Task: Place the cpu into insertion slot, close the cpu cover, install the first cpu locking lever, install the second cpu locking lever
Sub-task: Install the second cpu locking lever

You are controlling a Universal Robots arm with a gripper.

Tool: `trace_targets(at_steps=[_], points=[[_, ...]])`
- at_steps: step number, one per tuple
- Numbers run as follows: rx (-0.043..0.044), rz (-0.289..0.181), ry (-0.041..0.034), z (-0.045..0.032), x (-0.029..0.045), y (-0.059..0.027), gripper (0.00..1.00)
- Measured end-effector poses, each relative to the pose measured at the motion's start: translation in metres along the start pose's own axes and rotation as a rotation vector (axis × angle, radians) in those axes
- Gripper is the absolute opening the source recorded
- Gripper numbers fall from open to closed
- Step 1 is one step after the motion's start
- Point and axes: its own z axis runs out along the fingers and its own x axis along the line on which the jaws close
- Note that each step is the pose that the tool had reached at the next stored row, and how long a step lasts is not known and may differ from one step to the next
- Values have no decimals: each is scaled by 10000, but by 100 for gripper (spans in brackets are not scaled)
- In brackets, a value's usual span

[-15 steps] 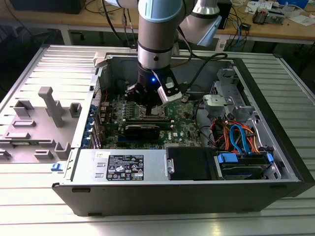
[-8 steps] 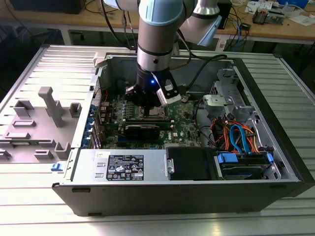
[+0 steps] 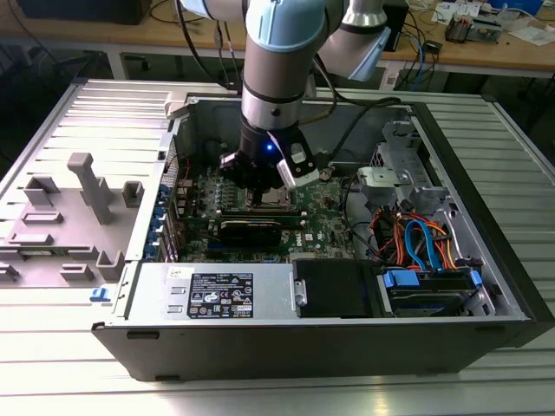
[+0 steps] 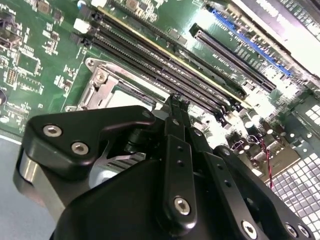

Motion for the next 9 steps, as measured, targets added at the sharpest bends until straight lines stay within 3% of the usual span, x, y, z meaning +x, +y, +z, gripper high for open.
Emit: trace_targets(at_steps=[3, 5, 9], points=[[-55, -58, 12, 13, 15, -75, 11], [-150, -98, 12, 21, 25, -86, 11], [-482, -203, 2, 36, 63, -85, 11]])
